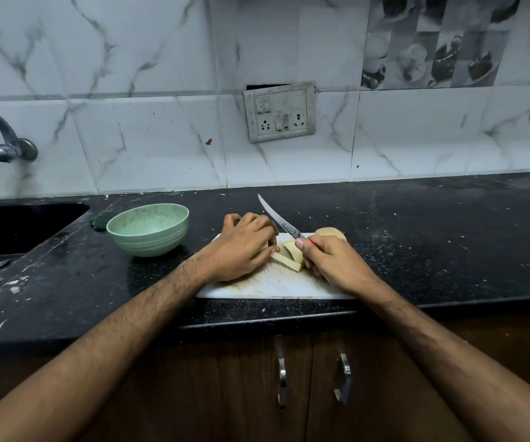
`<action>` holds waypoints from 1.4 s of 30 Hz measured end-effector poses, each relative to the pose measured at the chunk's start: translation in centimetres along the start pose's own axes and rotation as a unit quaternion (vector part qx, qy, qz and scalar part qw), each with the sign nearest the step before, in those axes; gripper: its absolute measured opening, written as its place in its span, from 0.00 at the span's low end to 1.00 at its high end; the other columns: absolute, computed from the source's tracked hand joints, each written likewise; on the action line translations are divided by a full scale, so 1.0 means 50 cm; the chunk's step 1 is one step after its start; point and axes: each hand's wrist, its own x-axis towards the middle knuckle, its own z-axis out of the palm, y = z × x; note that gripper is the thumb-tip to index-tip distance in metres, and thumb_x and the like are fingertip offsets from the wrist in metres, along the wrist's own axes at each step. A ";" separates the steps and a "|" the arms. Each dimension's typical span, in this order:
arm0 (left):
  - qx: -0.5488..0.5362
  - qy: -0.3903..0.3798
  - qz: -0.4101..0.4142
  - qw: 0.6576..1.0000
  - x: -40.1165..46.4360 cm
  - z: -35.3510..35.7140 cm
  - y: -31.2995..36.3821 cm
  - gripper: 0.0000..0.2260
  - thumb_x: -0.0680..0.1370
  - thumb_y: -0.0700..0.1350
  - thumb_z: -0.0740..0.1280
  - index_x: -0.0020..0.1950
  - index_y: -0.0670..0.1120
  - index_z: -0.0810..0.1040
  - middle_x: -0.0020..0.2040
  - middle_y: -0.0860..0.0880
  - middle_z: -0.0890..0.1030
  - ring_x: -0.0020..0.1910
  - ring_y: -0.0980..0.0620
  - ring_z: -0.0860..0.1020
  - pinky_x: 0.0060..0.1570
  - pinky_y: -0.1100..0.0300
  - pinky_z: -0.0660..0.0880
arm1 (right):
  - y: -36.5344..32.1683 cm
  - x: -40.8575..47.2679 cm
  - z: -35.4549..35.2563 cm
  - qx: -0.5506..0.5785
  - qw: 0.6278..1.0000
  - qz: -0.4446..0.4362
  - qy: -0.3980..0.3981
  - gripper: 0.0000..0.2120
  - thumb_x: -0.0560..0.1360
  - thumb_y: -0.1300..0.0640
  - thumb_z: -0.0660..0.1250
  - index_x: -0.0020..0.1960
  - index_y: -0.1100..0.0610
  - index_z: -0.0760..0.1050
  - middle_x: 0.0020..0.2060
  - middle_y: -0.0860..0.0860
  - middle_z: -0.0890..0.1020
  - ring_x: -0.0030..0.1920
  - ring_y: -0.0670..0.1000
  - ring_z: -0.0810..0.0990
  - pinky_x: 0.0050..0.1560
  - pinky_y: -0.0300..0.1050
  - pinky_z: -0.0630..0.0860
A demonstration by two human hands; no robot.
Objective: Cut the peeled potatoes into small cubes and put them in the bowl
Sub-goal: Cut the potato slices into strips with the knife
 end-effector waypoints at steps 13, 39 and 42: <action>-0.091 0.060 -0.007 0.994 -0.117 -0.020 0.010 0.10 0.82 0.59 0.58 0.57 0.58 0.75 0.46 0.61 0.73 0.49 0.61 0.70 0.51 0.53 0.60 | -0.010 -0.002 -0.004 0.021 1.000 0.011 -0.017 0.24 0.81 0.41 0.59 0.33 0.54 0.73 0.26 0.50 0.78 0.26 0.44 0.73 0.35 0.44 0.69; -0.203 0.065 0.007 0.977 -0.145 -0.024 0.022 0.12 0.79 0.52 0.67 0.61 0.58 0.84 0.45 0.58 0.77 0.49 0.61 0.75 0.53 0.51 0.62 | -0.198 -0.173 -0.048 -0.350 0.910 0.116 -0.190 0.11 0.84 0.45 0.51 0.50 0.51 0.65 0.56 0.54 0.78 0.52 0.56 0.76 0.48 0.51 0.68; -0.201 0.067 0.004 0.977 -0.146 -0.025 0.022 0.12 0.79 0.53 0.67 0.61 0.58 0.84 0.45 0.58 0.77 0.49 0.61 0.75 0.55 0.50 0.62 | -0.201 -0.186 -0.037 -0.396 0.899 0.086 -0.169 0.10 0.83 0.49 0.52 0.53 0.52 0.70 0.54 0.53 0.78 0.50 0.55 0.76 0.45 0.49 0.66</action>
